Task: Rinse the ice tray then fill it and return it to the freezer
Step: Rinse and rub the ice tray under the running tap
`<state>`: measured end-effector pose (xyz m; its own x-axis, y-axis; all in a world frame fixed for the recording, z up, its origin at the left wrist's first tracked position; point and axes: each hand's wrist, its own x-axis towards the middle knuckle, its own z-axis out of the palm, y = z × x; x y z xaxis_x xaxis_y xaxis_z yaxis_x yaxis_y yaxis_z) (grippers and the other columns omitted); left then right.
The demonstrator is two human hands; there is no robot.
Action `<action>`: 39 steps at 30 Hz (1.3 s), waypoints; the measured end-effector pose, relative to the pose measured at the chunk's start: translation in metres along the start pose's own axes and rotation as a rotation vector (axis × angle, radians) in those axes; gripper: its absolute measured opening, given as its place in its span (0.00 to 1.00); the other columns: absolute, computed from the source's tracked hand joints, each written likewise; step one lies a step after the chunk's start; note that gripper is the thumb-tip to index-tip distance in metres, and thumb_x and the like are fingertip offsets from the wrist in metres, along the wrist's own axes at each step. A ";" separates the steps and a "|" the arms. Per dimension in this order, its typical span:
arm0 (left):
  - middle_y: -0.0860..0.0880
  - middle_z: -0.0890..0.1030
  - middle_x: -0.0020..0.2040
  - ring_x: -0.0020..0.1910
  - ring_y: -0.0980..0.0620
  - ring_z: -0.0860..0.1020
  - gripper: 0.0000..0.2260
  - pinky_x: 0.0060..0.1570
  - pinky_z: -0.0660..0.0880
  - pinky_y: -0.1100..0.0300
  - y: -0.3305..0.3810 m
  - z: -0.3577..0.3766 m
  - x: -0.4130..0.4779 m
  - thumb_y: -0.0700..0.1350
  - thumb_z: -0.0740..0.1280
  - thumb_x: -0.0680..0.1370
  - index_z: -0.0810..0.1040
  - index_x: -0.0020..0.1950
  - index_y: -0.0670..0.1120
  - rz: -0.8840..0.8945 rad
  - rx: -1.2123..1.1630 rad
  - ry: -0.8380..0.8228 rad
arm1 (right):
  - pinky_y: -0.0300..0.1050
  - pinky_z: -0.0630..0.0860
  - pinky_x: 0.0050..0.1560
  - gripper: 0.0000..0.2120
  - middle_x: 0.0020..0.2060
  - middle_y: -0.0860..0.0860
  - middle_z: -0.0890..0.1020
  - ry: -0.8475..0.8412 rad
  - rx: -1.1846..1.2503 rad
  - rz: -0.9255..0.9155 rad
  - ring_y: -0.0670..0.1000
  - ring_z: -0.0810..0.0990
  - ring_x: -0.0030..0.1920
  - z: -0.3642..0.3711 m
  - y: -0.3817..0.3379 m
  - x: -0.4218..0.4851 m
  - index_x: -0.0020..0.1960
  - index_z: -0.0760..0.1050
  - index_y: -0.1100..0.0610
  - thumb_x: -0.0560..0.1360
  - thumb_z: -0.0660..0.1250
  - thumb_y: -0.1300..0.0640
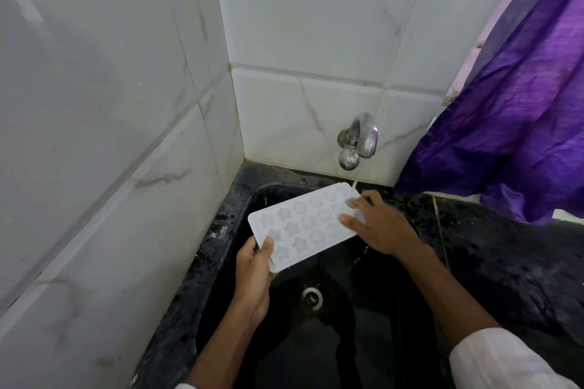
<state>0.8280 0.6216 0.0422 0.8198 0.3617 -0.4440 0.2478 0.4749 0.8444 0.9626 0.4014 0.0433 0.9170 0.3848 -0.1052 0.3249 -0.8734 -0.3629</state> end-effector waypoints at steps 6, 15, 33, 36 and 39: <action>0.47 0.87 0.50 0.49 0.47 0.86 0.08 0.48 0.81 0.51 0.000 0.001 -0.001 0.40 0.61 0.84 0.80 0.56 0.46 -0.003 -0.029 0.006 | 0.48 0.71 0.62 0.26 0.73 0.51 0.61 -0.059 0.047 0.006 0.54 0.73 0.66 0.001 0.000 0.001 0.74 0.67 0.48 0.80 0.57 0.37; 0.49 0.87 0.49 0.47 0.50 0.86 0.09 0.48 0.81 0.52 -0.002 0.002 -0.001 0.40 0.60 0.84 0.79 0.56 0.48 -0.010 -0.028 0.020 | 0.54 0.71 0.67 0.28 0.72 0.51 0.62 -0.026 0.085 0.035 0.53 0.69 0.69 0.008 -0.003 0.005 0.74 0.67 0.51 0.80 0.59 0.37; 0.47 0.86 0.52 0.51 0.47 0.85 0.09 0.50 0.81 0.50 0.002 0.001 0.008 0.40 0.60 0.84 0.80 0.55 0.47 0.009 -0.006 0.064 | 0.42 0.73 0.52 0.16 0.58 0.48 0.78 0.083 0.203 -0.026 0.48 0.79 0.54 0.007 0.012 -0.003 0.56 0.72 0.49 0.78 0.64 0.38; 0.47 0.85 0.53 0.52 0.47 0.84 0.09 0.46 0.81 0.54 0.004 0.003 0.011 0.40 0.60 0.84 0.78 0.60 0.45 0.005 -0.030 0.078 | 0.49 0.73 0.67 0.29 0.69 0.50 0.73 0.066 0.195 -0.040 0.52 0.72 0.69 0.006 0.012 -0.005 0.67 0.73 0.54 0.76 0.61 0.34; 0.49 0.85 0.52 0.50 0.50 0.85 0.09 0.43 0.82 0.56 0.005 0.007 0.013 0.40 0.60 0.84 0.78 0.61 0.45 0.011 -0.043 0.078 | 0.52 0.71 0.69 0.30 0.75 0.51 0.65 0.043 0.207 -0.038 0.53 0.69 0.71 0.007 0.008 -0.005 0.73 0.69 0.52 0.77 0.61 0.36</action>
<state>0.8438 0.6229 0.0429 0.7791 0.4276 -0.4584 0.2157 0.5037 0.8365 0.9593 0.3951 0.0345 0.9155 0.3992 -0.0499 0.3089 -0.7770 -0.5484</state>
